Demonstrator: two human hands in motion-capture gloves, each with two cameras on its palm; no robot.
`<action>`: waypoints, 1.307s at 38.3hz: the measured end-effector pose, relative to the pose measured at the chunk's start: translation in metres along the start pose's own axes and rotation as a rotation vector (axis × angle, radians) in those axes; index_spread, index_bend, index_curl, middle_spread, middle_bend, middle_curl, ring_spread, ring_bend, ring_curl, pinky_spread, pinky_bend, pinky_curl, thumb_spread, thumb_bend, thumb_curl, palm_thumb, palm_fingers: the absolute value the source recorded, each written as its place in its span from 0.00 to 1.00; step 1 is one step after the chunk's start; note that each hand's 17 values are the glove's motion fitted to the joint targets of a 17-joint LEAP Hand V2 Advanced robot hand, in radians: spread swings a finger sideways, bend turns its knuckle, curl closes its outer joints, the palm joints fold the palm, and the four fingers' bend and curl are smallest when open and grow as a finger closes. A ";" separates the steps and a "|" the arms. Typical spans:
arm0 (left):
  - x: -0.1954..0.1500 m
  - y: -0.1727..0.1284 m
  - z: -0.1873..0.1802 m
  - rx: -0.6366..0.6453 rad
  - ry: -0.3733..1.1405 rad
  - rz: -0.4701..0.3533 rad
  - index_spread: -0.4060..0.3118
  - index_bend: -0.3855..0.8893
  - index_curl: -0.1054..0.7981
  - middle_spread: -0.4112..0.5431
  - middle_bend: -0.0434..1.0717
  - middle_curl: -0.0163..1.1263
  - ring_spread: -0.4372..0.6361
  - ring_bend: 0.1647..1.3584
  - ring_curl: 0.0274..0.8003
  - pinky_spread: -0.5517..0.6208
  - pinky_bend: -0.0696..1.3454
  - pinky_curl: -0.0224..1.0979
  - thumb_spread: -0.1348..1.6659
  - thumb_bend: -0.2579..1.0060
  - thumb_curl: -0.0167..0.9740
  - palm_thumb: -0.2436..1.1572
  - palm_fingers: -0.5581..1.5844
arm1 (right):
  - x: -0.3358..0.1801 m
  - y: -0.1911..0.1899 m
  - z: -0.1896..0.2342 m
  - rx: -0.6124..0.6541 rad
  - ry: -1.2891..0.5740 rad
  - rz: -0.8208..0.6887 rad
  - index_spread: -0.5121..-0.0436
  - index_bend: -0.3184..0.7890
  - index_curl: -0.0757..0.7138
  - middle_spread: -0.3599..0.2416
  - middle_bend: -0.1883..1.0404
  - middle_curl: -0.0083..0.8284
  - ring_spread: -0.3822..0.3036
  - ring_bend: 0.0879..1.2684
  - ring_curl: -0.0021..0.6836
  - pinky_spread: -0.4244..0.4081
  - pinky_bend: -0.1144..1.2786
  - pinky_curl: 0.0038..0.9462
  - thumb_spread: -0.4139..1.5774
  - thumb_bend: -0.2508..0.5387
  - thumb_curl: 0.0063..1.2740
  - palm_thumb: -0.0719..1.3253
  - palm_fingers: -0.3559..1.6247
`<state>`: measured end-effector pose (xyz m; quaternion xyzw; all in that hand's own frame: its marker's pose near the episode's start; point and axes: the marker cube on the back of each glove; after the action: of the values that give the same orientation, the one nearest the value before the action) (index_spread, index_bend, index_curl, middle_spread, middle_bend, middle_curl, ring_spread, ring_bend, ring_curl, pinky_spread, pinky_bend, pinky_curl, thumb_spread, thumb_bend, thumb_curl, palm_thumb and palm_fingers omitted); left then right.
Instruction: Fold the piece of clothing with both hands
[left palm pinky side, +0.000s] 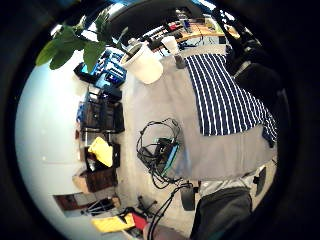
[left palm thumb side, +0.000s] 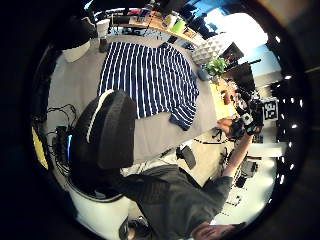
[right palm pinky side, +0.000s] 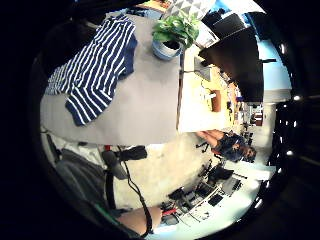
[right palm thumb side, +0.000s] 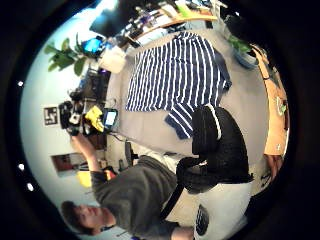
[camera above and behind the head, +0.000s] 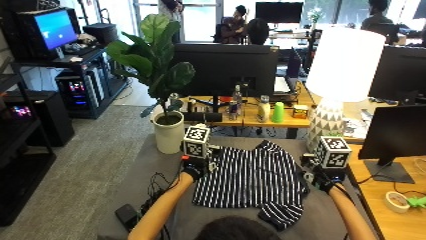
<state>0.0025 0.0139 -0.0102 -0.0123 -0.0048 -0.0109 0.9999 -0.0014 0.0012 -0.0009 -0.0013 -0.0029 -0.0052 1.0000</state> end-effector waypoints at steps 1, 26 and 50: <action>0.000 0.001 0.000 -0.004 -0.001 -0.002 0.46 0.48 0.20 0.43 0.13 0.03 0.38 0.28 0.11 0.42 0.41 0.13 0.32 0.29 0.04 0.29 0.62 | 0.000 0.001 0.000 0.000 0.000 0.000 0.76 0.48 0.17 0.59 0.33 0.08 0.60 0.20 0.11 0.63 0.37 0.09 0.42 0.72 0.07 0.39 0.46; -0.011 -0.015 0.055 -0.203 0.048 0.077 0.36 0.45 0.46 0.43 0.13 0.14 0.35 0.31 0.36 0.35 0.45 0.32 0.75 0.25 0.15 0.32 0.58 | -0.001 -0.008 0.018 -0.089 -0.007 0.006 0.47 0.42 0.42 0.60 0.31 0.32 0.64 0.22 0.37 0.76 0.35 0.28 0.80 0.69 0.20 0.48 0.45; 0.007 0.048 0.194 -0.755 -0.091 0.050 0.43 0.41 0.41 0.58 0.16 0.16 0.59 0.37 0.38 0.58 0.52 0.35 0.68 0.28 0.28 0.46 0.33 | 0.012 -0.023 0.090 -0.211 -0.033 0.011 0.46 0.42 0.45 0.60 0.30 0.39 0.64 0.24 0.45 0.76 0.35 0.33 0.84 0.53 0.25 0.50 0.44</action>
<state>0.0089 0.0665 0.1823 -0.3801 -0.0448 0.0130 0.9238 0.0097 -0.0214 0.0888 -0.1070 -0.0189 -0.0001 0.9941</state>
